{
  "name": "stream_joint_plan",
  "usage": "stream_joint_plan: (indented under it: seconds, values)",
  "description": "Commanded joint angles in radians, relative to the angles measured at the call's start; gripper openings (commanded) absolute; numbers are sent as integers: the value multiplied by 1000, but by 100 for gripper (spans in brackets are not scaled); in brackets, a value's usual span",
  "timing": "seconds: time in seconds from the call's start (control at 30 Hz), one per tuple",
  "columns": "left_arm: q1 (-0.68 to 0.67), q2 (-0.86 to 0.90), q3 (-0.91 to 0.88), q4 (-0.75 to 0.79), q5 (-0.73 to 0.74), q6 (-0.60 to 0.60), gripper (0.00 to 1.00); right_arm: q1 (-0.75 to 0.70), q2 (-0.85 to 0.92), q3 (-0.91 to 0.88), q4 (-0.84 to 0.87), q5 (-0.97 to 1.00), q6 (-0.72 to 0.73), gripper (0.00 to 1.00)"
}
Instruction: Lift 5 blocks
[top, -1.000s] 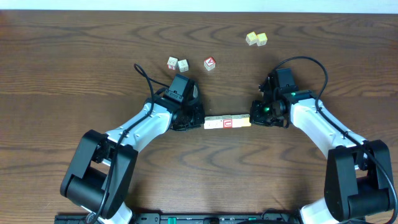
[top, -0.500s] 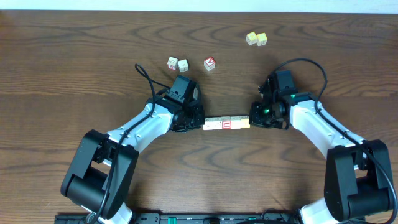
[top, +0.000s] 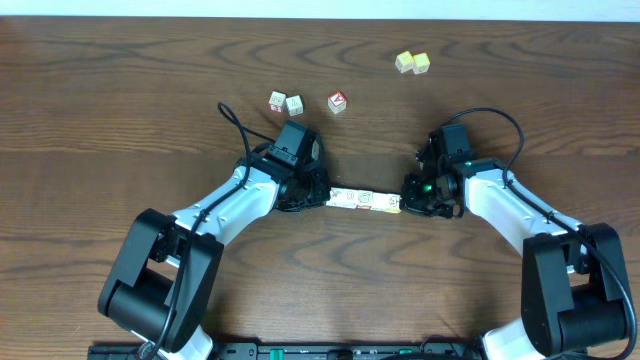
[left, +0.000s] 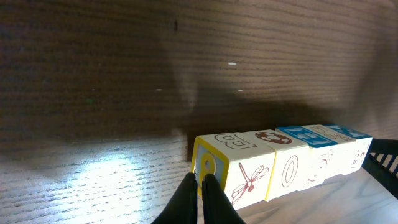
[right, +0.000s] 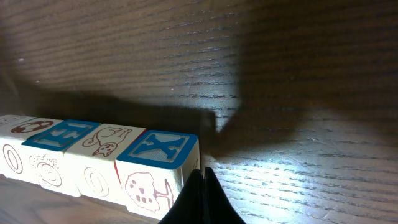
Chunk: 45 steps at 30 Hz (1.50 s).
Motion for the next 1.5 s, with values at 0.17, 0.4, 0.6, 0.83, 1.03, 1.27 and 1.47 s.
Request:
stream_joint_plan:
  seconds: [0.17, 0.4, 0.6, 0.83, 1.03, 1.27, 1.47]
  values:
    - [-41, 13, 26, -21, 57, -5, 7, 35, -6, 2, 26, -98, 17, 1]
    - [-41, 13, 26, -34, 43, -5, 7, 35, -6, 2, 27, -88, 16, 1]
    - [-41, 13, 26, -35, 25, -6, 7, 35, -6, 2, 29, -62, 16, 1]
    - [-41, 13, 27, -42, -24, -5, 7, 35, -6, 2, 36, -56, 12, 1]
    - [-41, 13, 27, -42, -95, -3, 7, 35, -7, 7, 32, -31, 10, 1]
    - [-41, 13, 27, -50, -161, 0, 7, 35, -7, 8, 19, 9, 4, 1]
    - [-40, 13, 27, -53, -190, 0, 7, 35, -7, 27, -42, 103, -7, 1]
